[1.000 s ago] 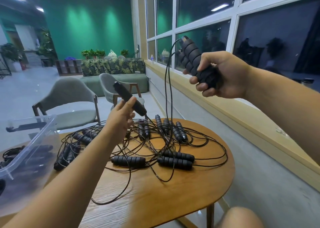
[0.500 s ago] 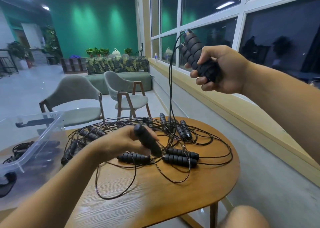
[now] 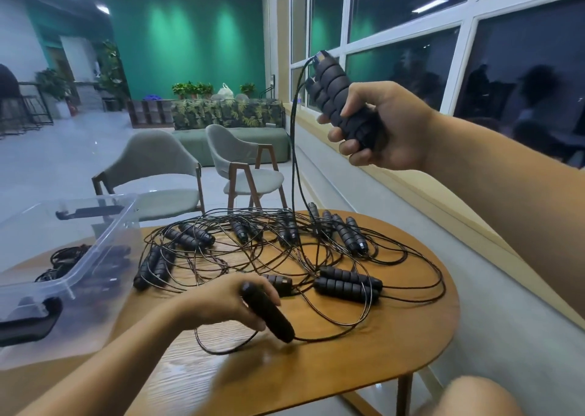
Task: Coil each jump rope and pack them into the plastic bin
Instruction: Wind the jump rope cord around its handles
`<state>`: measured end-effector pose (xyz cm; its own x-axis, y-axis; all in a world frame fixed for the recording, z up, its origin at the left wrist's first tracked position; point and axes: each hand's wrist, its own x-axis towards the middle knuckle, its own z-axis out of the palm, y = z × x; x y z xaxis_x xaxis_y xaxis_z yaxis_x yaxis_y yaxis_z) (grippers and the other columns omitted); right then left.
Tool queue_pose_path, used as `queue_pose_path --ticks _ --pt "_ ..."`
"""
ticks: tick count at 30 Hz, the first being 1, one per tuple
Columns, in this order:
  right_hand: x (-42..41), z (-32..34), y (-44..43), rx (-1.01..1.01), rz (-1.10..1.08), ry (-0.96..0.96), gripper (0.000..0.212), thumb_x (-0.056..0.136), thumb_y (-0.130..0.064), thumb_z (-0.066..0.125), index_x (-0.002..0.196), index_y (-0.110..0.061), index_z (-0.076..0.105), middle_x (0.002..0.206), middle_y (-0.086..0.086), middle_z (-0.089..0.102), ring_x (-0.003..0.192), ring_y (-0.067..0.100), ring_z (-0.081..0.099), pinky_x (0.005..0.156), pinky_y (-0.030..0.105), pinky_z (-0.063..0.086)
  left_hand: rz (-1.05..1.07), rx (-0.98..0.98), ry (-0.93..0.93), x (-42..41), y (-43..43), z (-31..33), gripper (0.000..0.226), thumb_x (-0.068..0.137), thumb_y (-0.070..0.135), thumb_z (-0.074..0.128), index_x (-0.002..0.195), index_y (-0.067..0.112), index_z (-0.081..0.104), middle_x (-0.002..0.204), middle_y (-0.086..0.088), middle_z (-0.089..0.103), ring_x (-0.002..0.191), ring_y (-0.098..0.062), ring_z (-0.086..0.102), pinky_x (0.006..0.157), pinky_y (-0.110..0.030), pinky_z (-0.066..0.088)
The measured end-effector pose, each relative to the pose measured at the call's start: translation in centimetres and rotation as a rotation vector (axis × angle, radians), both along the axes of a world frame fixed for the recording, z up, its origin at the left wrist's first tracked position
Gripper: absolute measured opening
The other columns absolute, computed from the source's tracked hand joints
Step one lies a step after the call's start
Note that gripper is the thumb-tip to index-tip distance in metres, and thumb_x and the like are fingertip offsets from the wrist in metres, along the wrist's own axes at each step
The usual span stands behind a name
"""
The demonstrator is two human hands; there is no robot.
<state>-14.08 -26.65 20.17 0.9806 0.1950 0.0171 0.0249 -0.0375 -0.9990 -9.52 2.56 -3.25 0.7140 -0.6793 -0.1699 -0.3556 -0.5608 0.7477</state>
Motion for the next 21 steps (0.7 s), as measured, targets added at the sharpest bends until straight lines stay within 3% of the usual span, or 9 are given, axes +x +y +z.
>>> queue_pose_path --ticks 4,10,13,16,19,21 --pt "1.0 -0.3 1.7 0.013 0.034 0.012 0.034 0.091 -0.022 0.050 0.121 -0.007 0.053 0.084 0.006 0.051 0.061 0.016 0.044 0.047 0.022 0.035 0.101 -0.034 0.022 1.0 1.7 -0.7 0.042 0.074 0.021 0.092 0.110 0.035 0.075 0.110 0.002 0.071 0.105 -0.016 0.070 0.096 -0.039 0.059" --pt "1.9 -0.5 3.9 0.016 0.096 0.003 0.031 0.094 -0.021 0.047 0.121 -0.007 0.051 0.083 0.006 0.052 0.061 0.015 0.044 0.047 0.021 0.033 0.239 -0.190 0.020 2.2 3.2 -0.9 0.035 0.078 0.020 0.090 0.106 0.034 0.074 0.110 -0.003 0.072 0.099 -0.011 0.072 0.091 -0.032 0.061" --pt "2.3 -1.0 5.0 0.016 0.140 0.001 0.031 0.094 -0.020 0.046 0.122 -0.007 0.051 0.083 0.007 0.052 0.061 0.016 0.043 0.049 0.022 0.031 0.275 -0.294 -0.030 2.6 2.5 0.2 0.053 0.077 0.035 0.091 0.123 0.036 0.065 0.120 0.005 0.069 0.105 -0.005 0.070 0.094 -0.034 0.061" --pt "2.8 -1.9 5.9 0.031 0.212 0.001 0.033 0.094 -0.019 0.045 0.124 -0.007 0.049 0.084 0.007 0.052 0.062 0.016 0.042 0.049 0.022 0.030 0.323 -0.402 -0.124 2.9 1.0 1.5 0.082 0.073 0.057 0.089 0.142 0.045 0.047 0.137 0.015 0.059 0.123 -0.005 0.062 0.106 -0.038 0.054" --pt "3.1 -3.0 6.4 0.084 0.278 0.017 0.039 0.093 -0.019 0.045 0.129 -0.006 0.050 0.086 0.006 0.051 0.064 0.015 0.041 0.049 0.022 0.030 0.411 -0.546 -0.164 3.1 -1.1 2.8 0.102 0.075 0.059 0.086 0.156 0.045 0.025 0.148 0.012 0.050 0.131 -0.010 0.054 0.110 -0.038 0.045" --pt "3.3 -4.0 6.7 0.122 0.315 0.021 0.045 0.090 -0.019 0.047 0.133 -0.004 0.050 0.087 0.007 0.051 0.064 0.016 0.041 0.048 0.022 0.031 0.470 -0.661 -0.125 3.6 -2.1 3.4 0.104 0.077 0.056 0.086 0.158 0.046 0.021 0.146 0.009 0.056 0.130 -0.012 0.058 0.105 -0.034 0.045"
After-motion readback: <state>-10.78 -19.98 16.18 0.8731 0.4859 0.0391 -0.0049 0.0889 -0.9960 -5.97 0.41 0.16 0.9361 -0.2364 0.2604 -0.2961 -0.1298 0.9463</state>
